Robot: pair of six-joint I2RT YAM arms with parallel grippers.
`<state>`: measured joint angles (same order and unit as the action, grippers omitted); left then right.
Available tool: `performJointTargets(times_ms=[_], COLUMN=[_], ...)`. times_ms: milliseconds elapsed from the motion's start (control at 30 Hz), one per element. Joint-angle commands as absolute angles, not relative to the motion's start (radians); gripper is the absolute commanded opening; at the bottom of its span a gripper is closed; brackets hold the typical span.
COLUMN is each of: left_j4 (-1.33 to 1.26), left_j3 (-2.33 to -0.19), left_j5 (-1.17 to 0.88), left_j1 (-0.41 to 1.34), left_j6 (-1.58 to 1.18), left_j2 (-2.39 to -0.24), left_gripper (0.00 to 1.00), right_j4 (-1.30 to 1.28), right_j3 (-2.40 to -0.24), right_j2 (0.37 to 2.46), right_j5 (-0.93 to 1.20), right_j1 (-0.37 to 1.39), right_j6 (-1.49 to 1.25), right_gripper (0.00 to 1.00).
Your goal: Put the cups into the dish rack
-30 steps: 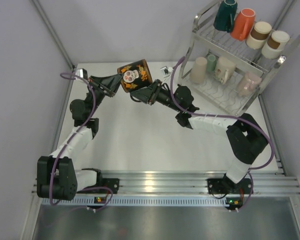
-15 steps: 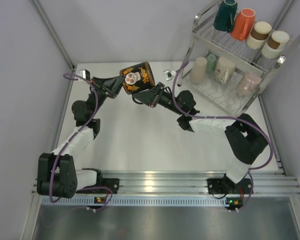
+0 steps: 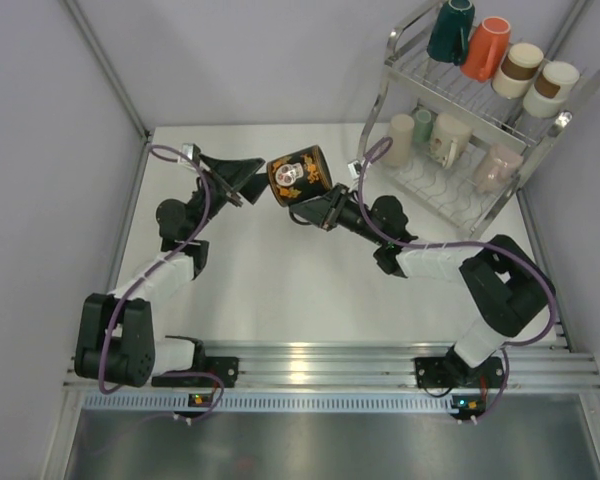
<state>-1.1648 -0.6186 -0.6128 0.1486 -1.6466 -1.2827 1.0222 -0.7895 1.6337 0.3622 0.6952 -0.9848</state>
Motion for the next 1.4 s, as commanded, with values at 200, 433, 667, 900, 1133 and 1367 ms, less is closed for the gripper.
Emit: performJointTargets(times_ms=[200,433,667,900,1133,1367], left_j4=[-0.866,-0.345,-0.089,-0.049,-0.005,0.070], left_j3=[-0.664,-0.816,-0.854,-0.859,-0.865,-0.871], left_j5=[-0.564,-0.588,-0.502,-0.537,-0.531,-0.499], left_j1=[0.143,0.144,0.144,0.144,0.144,0.144], left_j6=[-1.379,-1.036,-0.795,-0.764,-0.726,-0.686], left_j2=[-1.174,-1.141,-1.071,-1.069,-1.049,-1.016], left_gripper=[0.98,0.98,0.98,0.98,0.98,0.98], right_j4=[0.907,0.672,0.171,-0.060,-0.134,-0.138], right_j3=[-0.689,-0.649,-0.759,-0.811,-0.910,-0.971], right_j2=[1.444,1.318,1.174,1.134,1.221,1.316], right_j5=[0.229,0.119,-0.207,-0.526,-0.744,-0.788], right_j1=[0.574,0.514,0.517,0.534,0.532,0.496], right_j6=[-0.888,-0.813,-0.698,-0.741,-0.707,-0.680], right_gripper=[0.00,0.00,0.00,0.00,0.00,0.00])
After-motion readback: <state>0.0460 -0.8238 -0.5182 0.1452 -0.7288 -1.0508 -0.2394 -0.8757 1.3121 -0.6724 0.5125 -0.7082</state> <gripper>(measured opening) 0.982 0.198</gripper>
